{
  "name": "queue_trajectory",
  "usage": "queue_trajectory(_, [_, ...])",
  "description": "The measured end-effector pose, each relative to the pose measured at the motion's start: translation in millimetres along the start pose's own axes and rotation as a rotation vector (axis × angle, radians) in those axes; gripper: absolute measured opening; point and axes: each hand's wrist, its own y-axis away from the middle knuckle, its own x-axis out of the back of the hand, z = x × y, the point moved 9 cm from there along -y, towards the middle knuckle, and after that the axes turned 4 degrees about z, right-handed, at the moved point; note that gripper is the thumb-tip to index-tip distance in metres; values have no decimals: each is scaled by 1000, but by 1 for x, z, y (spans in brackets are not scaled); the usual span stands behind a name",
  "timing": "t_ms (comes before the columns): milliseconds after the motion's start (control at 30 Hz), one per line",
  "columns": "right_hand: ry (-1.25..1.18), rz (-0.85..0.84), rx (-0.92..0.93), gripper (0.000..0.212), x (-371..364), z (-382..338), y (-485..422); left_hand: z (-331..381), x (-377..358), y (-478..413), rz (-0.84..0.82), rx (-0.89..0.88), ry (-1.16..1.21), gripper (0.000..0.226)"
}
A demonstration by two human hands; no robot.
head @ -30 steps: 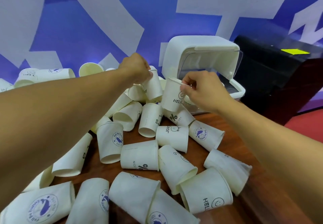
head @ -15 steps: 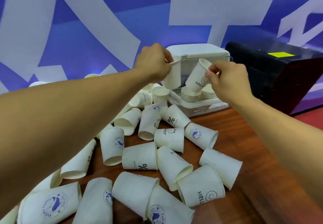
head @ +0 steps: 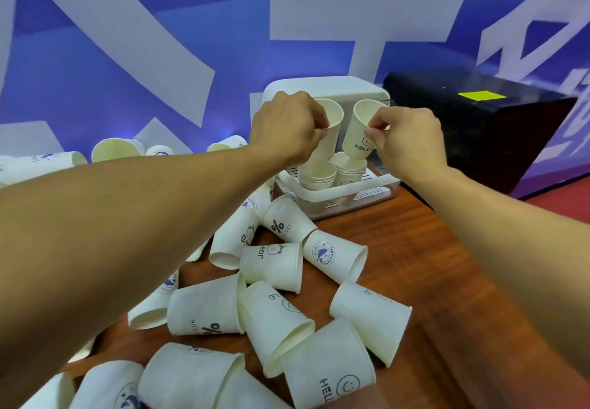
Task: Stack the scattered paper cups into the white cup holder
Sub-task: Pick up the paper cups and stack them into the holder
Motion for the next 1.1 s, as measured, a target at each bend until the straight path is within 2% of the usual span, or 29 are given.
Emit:
queue_trajectory(200, [38, -55, 1, 18, -26, 9, -2, -6, -21, 1, -58, -20, -34, 12])
queue_trajectory(567, [59, -214, 24, 15, -69, 13, 8, -5, -59, 15, -194, -92, -128, 19])
queue_trajectory(800, [116, -347, 88, 26, -91, 9, 20, -6, -73, 27, -307, -147, -165, 25])
queue_trajectory(1100, [112, -319, 90, 29, -95, 6, 20, -8, -84, 30, -314, -143, -131, 23])
